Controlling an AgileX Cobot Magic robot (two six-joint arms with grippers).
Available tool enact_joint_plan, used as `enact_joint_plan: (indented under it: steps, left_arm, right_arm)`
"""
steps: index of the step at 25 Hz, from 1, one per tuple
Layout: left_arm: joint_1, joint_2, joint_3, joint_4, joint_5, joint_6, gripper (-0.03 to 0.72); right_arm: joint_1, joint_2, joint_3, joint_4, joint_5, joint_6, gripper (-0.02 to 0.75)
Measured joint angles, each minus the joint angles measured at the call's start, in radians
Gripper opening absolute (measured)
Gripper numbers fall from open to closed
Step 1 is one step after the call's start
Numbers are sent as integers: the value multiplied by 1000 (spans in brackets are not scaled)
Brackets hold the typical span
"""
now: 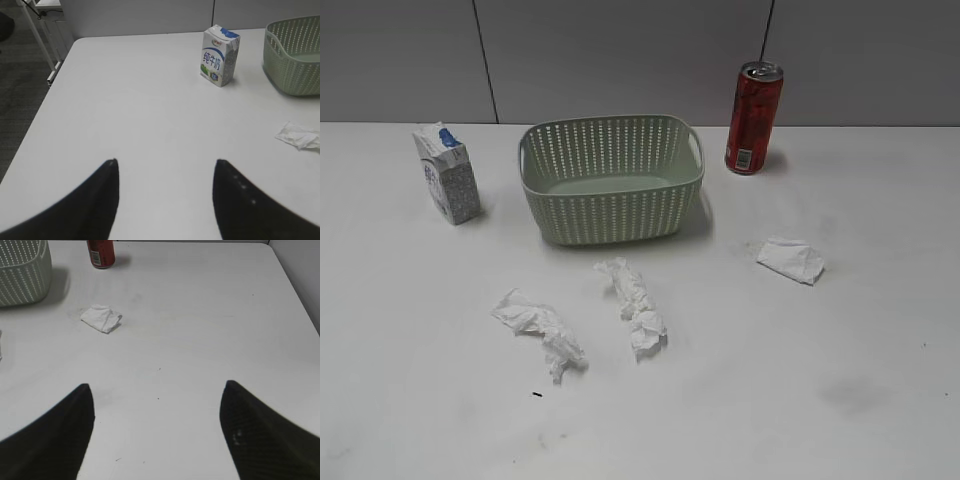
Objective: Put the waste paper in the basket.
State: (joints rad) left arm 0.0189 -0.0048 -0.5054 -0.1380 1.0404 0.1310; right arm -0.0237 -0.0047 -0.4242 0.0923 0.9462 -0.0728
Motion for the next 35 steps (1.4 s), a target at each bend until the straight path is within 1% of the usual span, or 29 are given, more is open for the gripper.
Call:
enact_joint_plan:
  steps: [26, 29, 31, 35]
  left_arm:
    - [0, 0, 0, 0, 0, 0, 433]
    - [0, 0, 0, 0, 0, 0, 433]
    - [0, 0, 0, 0, 0, 0, 433]
    - [0, 0, 0, 0, 0, 0, 433]
  right_arm:
    - [0, 0, 0, 0, 0, 0, 591]
    - [0, 40, -1, 4, -2, -26, 591]
    - [0, 101, -10, 28, -14, -61, 591]
    - [0, 259, -28, 70, -106, -86, 591]
